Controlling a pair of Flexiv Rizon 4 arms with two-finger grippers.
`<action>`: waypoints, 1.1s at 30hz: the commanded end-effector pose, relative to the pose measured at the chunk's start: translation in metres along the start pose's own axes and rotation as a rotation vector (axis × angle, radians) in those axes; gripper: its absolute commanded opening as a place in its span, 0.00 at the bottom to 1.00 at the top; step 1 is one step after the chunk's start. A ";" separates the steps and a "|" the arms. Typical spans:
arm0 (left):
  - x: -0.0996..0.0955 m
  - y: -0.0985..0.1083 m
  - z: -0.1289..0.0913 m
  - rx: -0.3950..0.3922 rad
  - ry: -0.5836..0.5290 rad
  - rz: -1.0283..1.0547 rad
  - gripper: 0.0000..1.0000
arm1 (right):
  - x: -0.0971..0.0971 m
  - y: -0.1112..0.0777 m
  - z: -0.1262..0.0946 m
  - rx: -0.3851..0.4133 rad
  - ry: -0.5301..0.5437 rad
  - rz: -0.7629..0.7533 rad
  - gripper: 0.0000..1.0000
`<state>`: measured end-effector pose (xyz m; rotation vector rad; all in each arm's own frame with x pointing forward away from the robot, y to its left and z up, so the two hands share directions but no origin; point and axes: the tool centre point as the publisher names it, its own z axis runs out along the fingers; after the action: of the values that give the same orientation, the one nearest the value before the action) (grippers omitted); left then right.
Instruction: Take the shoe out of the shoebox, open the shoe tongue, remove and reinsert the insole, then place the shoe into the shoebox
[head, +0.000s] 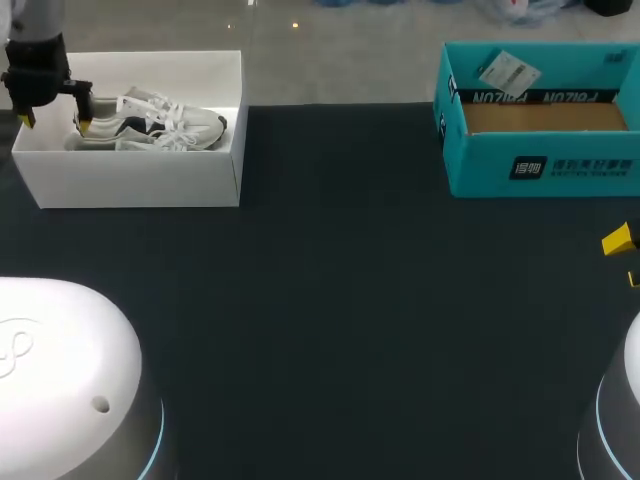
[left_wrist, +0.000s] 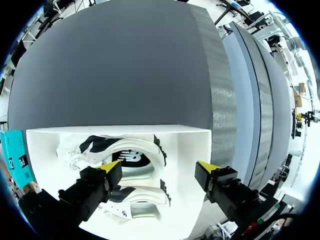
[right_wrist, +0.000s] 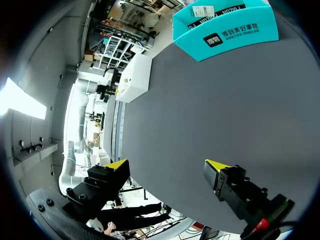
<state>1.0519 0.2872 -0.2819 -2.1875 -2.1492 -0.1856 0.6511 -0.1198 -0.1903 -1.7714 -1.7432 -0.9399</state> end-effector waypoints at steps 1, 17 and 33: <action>0.002 0.014 0.014 0.020 -0.008 0.018 0.81 | 0.000 -0.002 0.000 -0.002 -0.002 0.000 1.00; 0.008 0.021 0.050 0.066 -0.009 0.111 0.53 | 0.000 -0.002 0.000 -0.002 -0.002 0.000 1.00; 0.006 0.031 0.080 0.081 -0.038 0.136 0.54 | 0.000 -0.002 0.000 -0.002 -0.002 0.000 1.00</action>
<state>1.0797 0.3029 -0.3529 -2.2990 -1.9827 -0.0580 0.6511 -0.1198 -0.1903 -1.7714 -1.7431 -0.9399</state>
